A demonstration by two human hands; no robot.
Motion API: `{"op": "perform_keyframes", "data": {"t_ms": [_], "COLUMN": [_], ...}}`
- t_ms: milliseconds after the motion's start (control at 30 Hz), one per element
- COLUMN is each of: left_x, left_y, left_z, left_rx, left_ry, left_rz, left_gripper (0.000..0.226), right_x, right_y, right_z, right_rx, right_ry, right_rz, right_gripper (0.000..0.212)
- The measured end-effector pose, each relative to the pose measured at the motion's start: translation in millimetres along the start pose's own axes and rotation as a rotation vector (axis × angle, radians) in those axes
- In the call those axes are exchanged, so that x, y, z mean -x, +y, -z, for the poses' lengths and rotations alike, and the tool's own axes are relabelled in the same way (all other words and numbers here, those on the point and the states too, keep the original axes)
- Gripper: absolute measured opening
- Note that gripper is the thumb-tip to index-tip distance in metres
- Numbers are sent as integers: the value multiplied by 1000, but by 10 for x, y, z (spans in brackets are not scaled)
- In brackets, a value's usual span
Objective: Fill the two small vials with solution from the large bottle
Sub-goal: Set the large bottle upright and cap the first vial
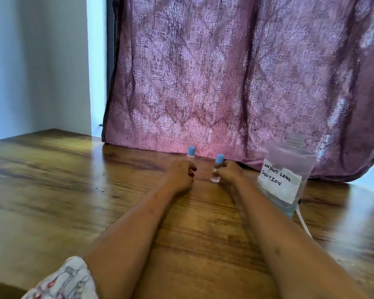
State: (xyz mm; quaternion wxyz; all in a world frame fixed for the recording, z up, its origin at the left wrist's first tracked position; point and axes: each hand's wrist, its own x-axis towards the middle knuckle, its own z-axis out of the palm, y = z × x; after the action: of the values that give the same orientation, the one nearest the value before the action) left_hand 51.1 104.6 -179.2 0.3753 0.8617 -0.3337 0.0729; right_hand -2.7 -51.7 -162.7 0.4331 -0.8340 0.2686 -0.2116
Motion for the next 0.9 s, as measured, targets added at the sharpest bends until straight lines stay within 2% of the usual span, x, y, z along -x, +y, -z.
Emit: {"op": "perform_keyframes", "data": {"t_ms": [133,233,333,600,767,900], "left_x": [11,30,46,58,72,62], "left_y": [-7,16,21,16,30,28], "left_z": [-9,-27,-33,-18,-9,-21], "left_rx": [-47,-95,-114,-119,-131,-128], "left_ry": [-22,-52,-61,-79,-88,-93], "left_rz": [-4,-15,-20,-21,-29,-28], "left_gripper": [33,33,32,35,35,36], "right_x": [-5,23,39,38,2,-4], "right_y": [-38,-35,-26,-41,-17,-33], "right_z": [-48,-94,-114,-19,-26,-73], "right_rx": [-26,2,45,37,-96,-90], "right_ry": [-7,73,123,40,-30,-3], "right_rz": [-20,20,48,43,21,46], "right_gripper": [41,48,46,41,38,55]}}
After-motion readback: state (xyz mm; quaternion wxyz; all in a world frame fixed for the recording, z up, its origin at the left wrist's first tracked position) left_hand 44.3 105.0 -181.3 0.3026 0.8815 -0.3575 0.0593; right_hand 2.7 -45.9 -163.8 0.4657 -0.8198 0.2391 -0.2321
